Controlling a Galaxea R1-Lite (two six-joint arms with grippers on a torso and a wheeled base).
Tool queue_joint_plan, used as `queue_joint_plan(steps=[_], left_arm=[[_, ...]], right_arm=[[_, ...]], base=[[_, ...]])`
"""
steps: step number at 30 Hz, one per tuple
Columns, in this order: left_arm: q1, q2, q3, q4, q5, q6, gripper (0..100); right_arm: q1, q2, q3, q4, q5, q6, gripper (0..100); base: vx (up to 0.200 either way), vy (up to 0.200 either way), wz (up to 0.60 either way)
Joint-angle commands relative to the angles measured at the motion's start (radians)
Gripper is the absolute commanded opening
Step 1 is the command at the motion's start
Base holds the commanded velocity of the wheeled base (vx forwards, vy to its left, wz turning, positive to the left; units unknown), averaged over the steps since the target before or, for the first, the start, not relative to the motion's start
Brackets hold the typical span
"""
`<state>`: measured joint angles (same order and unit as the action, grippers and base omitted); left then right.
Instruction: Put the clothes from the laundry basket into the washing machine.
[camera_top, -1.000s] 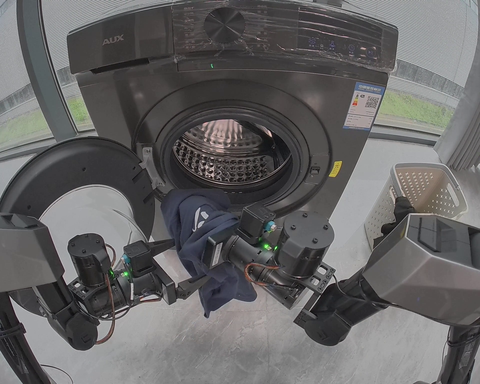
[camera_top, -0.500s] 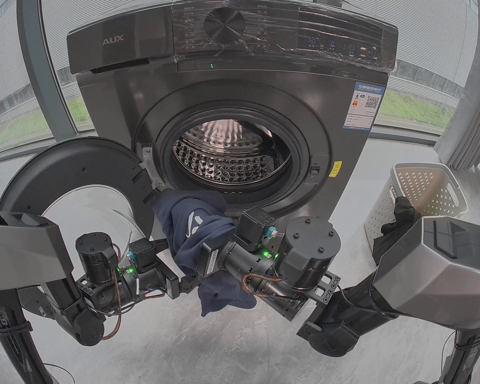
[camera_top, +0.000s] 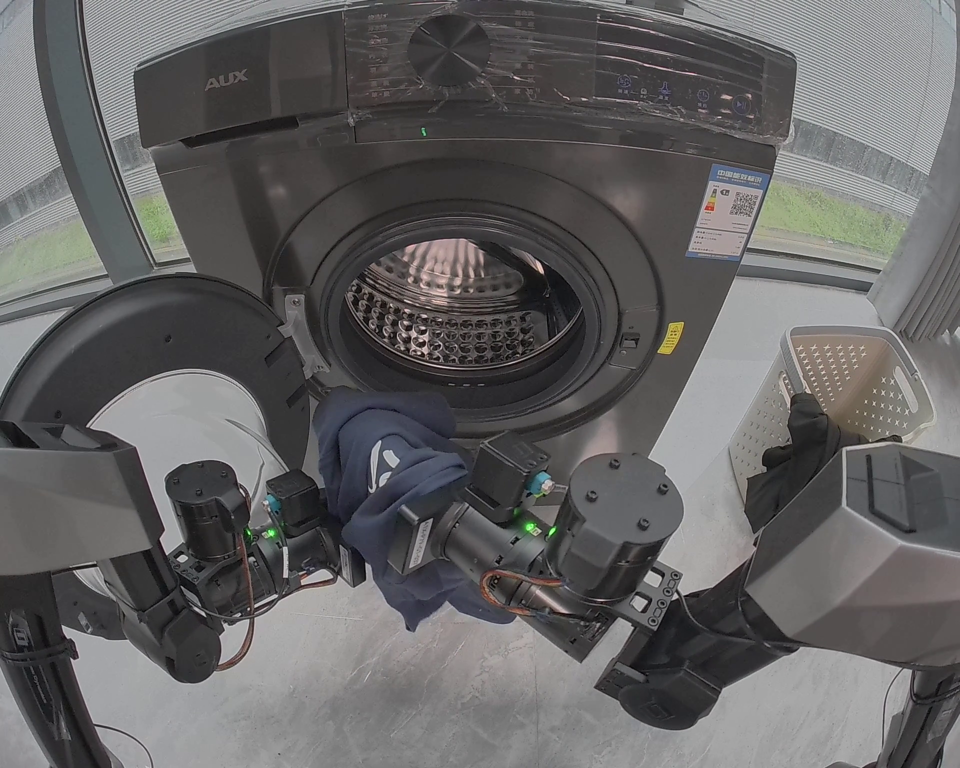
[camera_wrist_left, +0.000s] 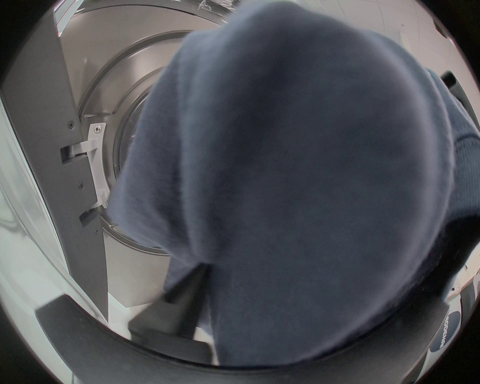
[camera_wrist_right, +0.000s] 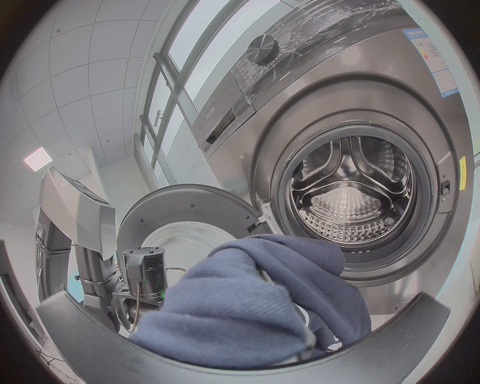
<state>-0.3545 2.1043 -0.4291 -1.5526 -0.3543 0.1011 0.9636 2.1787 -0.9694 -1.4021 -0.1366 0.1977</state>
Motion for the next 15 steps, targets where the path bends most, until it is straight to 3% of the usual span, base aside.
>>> queue_joint_plan(steps=[1,11,15], left_arm=[[0.005,0.005,-0.023,-0.001,0.005,-0.014,0],[0.045,-0.010,-0.134,-0.001,0.086,-0.077,0],[0.046,-0.024,-0.149,-0.001,0.104,-0.084,0]], right_arm=[[0.000,-0.007,0.009,-0.008,0.000,0.000,0],[-0.032,-0.089,0.138,0.003,0.000,0.000,0],[-0.051,-0.094,0.209,0.005,0.000,0.000,0]], base=[[0.000,0.000,0.00],[0.000,0.000,0.00],[0.000,0.000,0.00]])
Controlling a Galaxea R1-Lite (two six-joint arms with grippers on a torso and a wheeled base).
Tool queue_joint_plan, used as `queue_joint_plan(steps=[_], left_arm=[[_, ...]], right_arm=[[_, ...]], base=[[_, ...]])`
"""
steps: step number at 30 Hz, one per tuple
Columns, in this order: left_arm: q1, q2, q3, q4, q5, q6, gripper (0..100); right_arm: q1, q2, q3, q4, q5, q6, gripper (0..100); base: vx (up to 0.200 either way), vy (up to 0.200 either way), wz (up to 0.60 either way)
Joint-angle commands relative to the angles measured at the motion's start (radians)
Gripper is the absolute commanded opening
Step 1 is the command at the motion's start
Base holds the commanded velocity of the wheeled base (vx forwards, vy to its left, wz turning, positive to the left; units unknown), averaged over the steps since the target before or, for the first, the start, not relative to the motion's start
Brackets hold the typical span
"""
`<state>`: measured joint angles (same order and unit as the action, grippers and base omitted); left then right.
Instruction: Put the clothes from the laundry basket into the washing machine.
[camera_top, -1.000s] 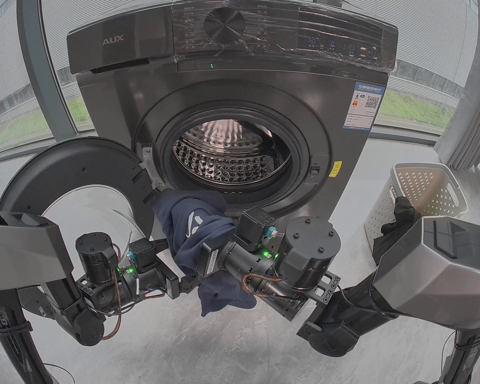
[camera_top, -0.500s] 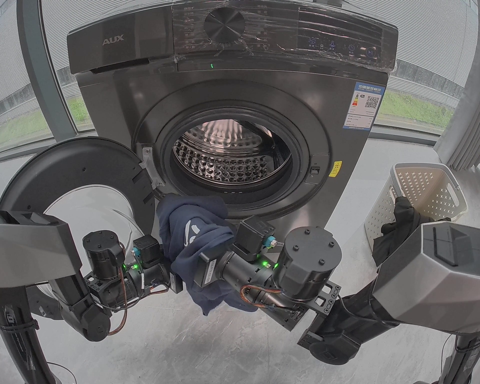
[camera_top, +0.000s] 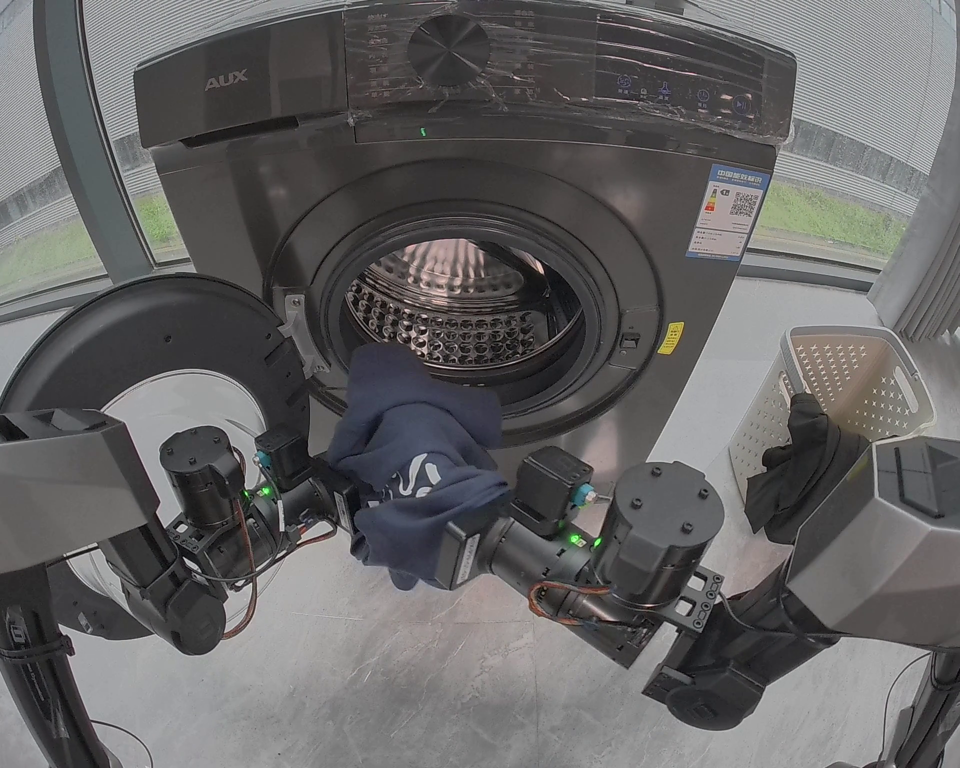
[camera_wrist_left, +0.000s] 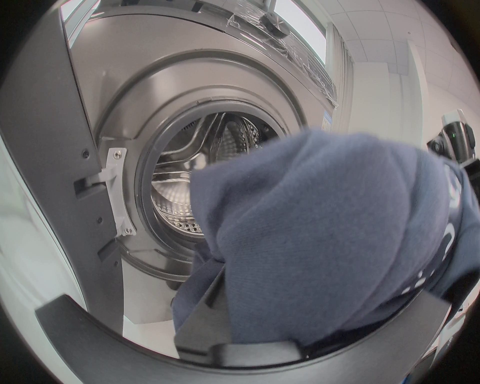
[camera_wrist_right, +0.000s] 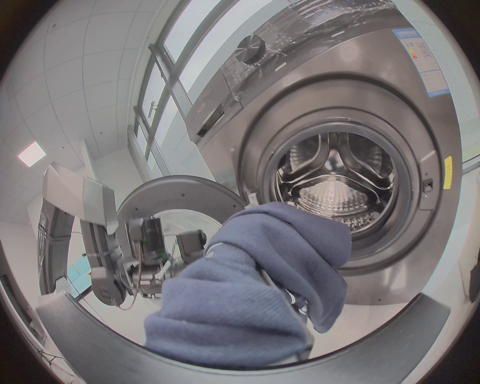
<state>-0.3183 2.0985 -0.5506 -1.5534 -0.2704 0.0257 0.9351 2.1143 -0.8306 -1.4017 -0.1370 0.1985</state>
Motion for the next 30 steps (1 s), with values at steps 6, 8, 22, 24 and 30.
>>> queue_joint_plan(steps=[6,8,22,24,30], left_arm=[[-0.002,-0.061,-0.029,-0.001,0.020,-0.012,0],[-0.004,-0.069,-0.029,-0.001,0.020,-0.015,0],[-0.004,-0.115,-0.026,-0.001,0.019,-0.020,0],[-0.005,-0.141,-0.020,0.001,0.017,-0.020,0],[-0.033,-0.156,-0.006,-0.001,0.019,-0.021,0]], right_arm=[[-0.045,-0.023,0.110,0.004,0.000,-0.002,0],[-0.047,-0.020,0.111,0.004,0.000,-0.004,0],[-0.015,-0.071,0.323,-0.013,0.022,-0.042,100],[-0.015,-0.115,0.439,-0.011,0.054,-0.060,100],[-0.032,-0.161,0.565,-0.016,0.070,-0.065,100]], base=[[0.000,0.000,0.00],[0.000,0.000,0.00],[0.000,0.000,0.00],[0.000,0.000,0.00],[0.000,0.000,0.00]])
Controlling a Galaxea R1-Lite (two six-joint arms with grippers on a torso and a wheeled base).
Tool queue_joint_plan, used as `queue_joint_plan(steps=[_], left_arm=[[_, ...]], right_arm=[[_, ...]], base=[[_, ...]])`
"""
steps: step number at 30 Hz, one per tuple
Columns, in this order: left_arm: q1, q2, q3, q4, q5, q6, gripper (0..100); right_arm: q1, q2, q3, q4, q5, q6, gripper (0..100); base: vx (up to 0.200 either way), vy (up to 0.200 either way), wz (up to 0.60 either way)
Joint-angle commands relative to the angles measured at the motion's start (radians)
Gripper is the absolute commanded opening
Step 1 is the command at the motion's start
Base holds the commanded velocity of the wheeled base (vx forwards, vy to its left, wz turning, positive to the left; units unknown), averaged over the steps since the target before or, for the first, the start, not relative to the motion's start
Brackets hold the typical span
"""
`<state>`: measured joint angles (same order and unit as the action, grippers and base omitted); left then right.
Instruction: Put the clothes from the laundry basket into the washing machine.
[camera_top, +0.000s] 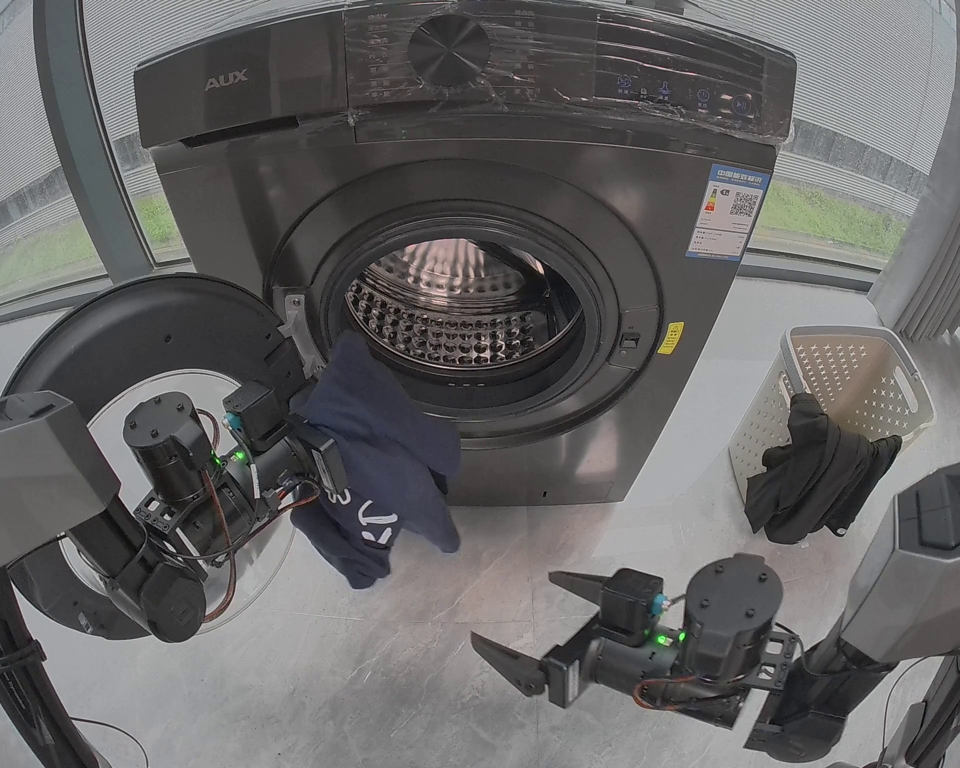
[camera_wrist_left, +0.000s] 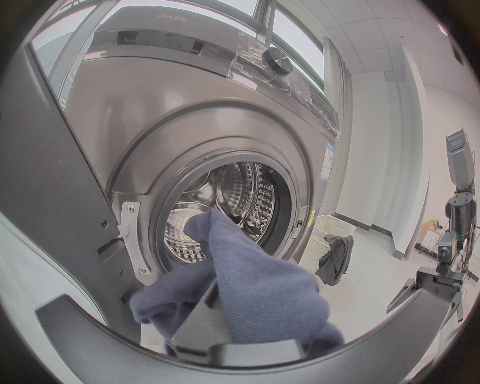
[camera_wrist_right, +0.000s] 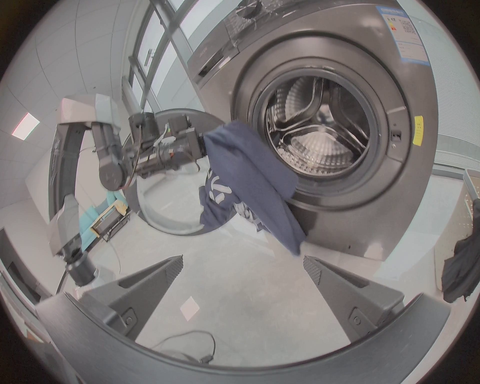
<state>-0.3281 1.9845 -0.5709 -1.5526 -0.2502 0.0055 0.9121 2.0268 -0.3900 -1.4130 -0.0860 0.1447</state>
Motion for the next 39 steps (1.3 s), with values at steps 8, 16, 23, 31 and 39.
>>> queue_joint_plan(steps=[8,16,23,31,39], left_arm=[[-0.104,-0.118,0.094,-0.001,-0.004,-0.044,0],[-0.101,-0.167,0.166,-0.003,-0.015,-0.044,0],[-0.117,-0.193,0.206,-0.001,-0.017,-0.042,0],[-0.128,-0.173,0.201,-0.001,-0.026,-0.039,0],[-0.141,-0.151,0.195,-0.001,-0.026,-0.030,0]], right_arm=[[-0.203,-0.158,0.074,-0.060,0.014,0.000,100],[-0.345,-0.157,0.043,-0.104,0.015,0.000,100],[-0.395,-0.151,0.054,-0.109,0.023,0.000,100],[-0.369,-0.149,0.056,-0.109,0.023,0.003,100],[-0.314,-0.148,0.060,-0.109,0.022,0.006,100]], base=[[0.000,0.000,0.00],[0.000,0.000,0.00],[0.000,0.000,0.00],[0.100,0.000,0.00],[0.200,0.000,0.00]])
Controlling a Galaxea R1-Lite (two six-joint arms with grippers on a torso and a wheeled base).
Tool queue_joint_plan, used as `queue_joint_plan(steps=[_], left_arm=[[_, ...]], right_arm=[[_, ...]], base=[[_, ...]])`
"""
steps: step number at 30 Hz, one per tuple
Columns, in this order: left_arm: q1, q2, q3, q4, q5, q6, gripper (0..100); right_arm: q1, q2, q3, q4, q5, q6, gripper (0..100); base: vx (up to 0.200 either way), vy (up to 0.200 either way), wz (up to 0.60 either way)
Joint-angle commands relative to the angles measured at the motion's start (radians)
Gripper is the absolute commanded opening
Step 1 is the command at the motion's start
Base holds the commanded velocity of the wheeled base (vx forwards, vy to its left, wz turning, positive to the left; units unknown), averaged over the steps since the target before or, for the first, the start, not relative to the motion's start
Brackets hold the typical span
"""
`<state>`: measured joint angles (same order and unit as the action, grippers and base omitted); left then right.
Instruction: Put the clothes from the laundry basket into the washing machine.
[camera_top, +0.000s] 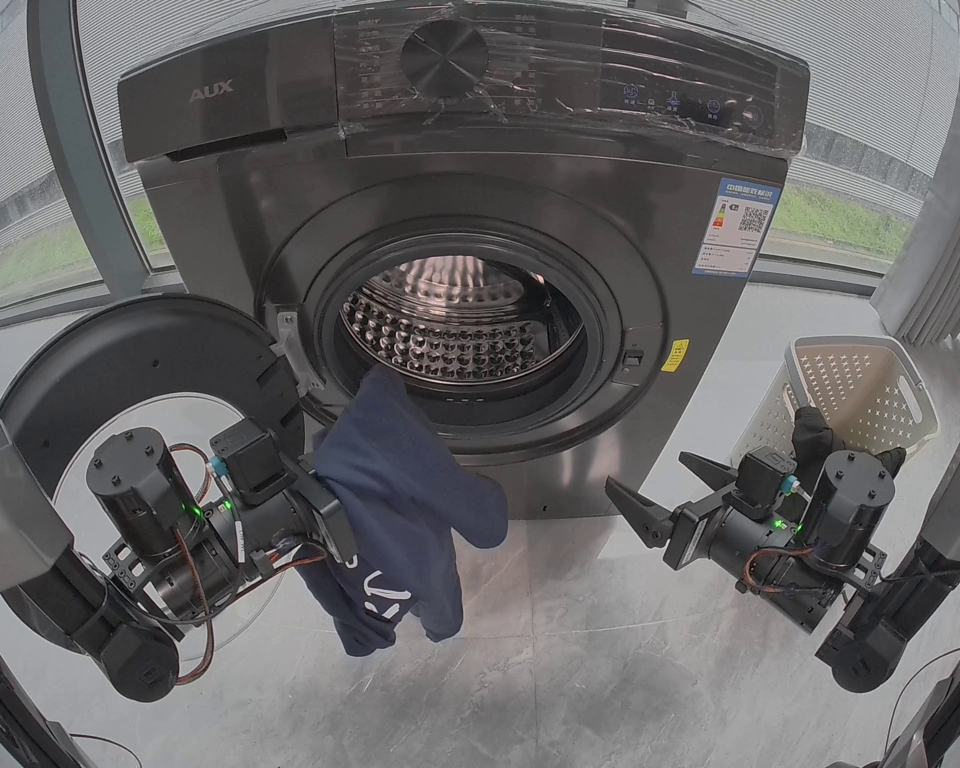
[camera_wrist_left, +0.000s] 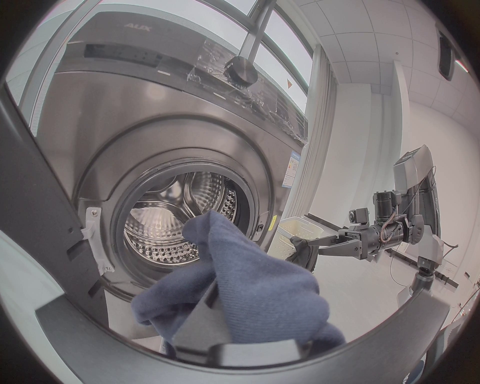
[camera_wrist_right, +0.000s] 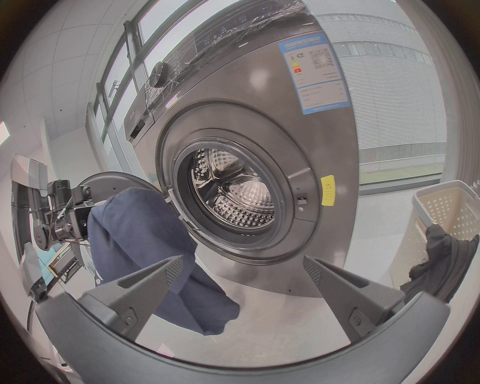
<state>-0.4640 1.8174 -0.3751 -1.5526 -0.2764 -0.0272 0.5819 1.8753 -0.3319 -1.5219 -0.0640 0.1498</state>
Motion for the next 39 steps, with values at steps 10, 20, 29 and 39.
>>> queue_joint_plan(steps=[10,20,29,39], left_arm=[[-0.015,0.023,0.007,-0.001,0.000,0.010,0],[-0.108,0.014,0.058,-0.003,0.003,0.010,0],[-0.125,0.125,-0.004,-0.001,0.006,0.027,0],[-0.113,0.327,-0.234,-0.001,0.036,-0.059,0]], right_arm=[[0.041,-0.004,0.027,0.002,0.001,0.001,100],[0.121,-0.007,0.074,0.002,0.003,-0.001,100],[0.156,-0.016,0.086,0.002,0.003,-0.001,100],[0.139,-0.016,0.088,0.002,0.016,-0.004,100]], base=[[0.200,0.000,0.00],[0.040,0.000,0.00],[0.000,0.000,0.00],[0.000,0.000,0.00]])
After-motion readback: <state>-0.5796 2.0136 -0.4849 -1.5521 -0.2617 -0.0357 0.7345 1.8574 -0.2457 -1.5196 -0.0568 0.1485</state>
